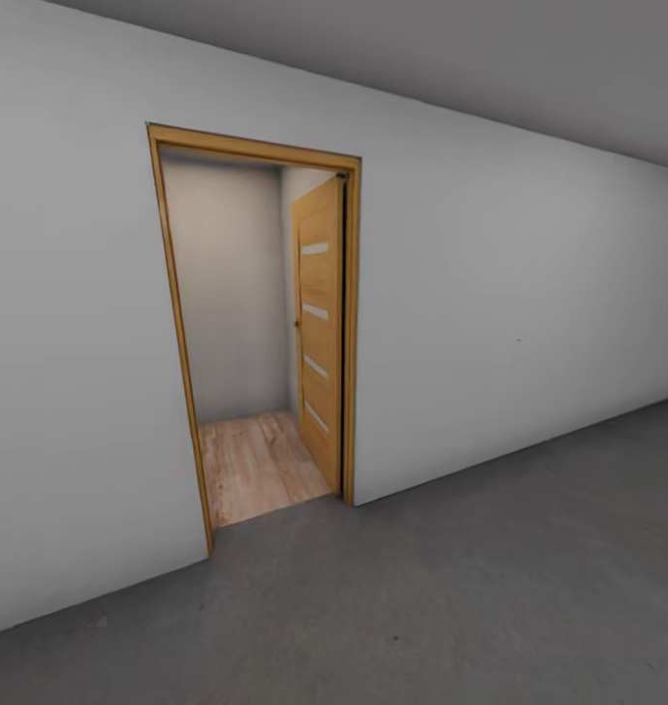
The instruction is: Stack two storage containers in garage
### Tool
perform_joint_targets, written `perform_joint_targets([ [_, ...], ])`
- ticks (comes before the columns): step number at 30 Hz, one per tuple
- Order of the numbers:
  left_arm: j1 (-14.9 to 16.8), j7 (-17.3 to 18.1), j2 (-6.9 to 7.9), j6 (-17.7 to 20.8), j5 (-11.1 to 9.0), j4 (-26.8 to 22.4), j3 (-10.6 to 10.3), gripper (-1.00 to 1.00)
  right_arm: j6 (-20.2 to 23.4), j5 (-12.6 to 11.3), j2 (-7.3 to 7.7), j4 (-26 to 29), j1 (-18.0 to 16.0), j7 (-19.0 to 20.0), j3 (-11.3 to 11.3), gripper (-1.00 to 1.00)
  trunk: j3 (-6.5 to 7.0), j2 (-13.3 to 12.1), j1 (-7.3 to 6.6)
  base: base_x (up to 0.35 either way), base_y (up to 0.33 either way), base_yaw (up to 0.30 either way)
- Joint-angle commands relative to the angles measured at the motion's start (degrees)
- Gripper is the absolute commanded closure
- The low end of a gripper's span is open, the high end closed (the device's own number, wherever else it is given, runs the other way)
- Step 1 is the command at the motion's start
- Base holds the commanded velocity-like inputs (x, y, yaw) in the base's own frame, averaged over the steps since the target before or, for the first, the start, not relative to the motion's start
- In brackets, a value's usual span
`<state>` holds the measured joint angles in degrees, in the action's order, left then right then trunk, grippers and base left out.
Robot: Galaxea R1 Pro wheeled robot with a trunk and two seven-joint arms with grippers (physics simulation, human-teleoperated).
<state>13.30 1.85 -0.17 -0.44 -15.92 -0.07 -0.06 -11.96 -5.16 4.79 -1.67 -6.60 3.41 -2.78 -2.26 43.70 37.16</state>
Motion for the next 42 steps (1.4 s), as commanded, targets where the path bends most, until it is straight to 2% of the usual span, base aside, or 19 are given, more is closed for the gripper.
perform_joint_targets([
  [1,0.06,0.18,0.00,-0.06,-0.42,0.04,-0.03,-1.00,-0.35,-0.55,0.01,-0.18,-0.08,0.32,-0.29,-1.00,-0.10,0.07,0.04,0.323,0.000,0.183],
  [9,0.06,0.10,-0.06,-0.10,-0.43,0.01,-0.03,-1.00,-0.35,-0.55,0.03,-0.18,-0.08,0.36,-0.30,-1.00,-0.10,0.07,0.04,0.323,0.000,0.126],
  [42,0.06,0.09,-0.21,-0.17,-0.36,0.02,-0.03,-1.00,-0.50,-0.55,0.20,-0.18,-0.08,0.37,-0.30,-1.00,-0.10,0.07,0.04,0.323,0.000,0.002],
])
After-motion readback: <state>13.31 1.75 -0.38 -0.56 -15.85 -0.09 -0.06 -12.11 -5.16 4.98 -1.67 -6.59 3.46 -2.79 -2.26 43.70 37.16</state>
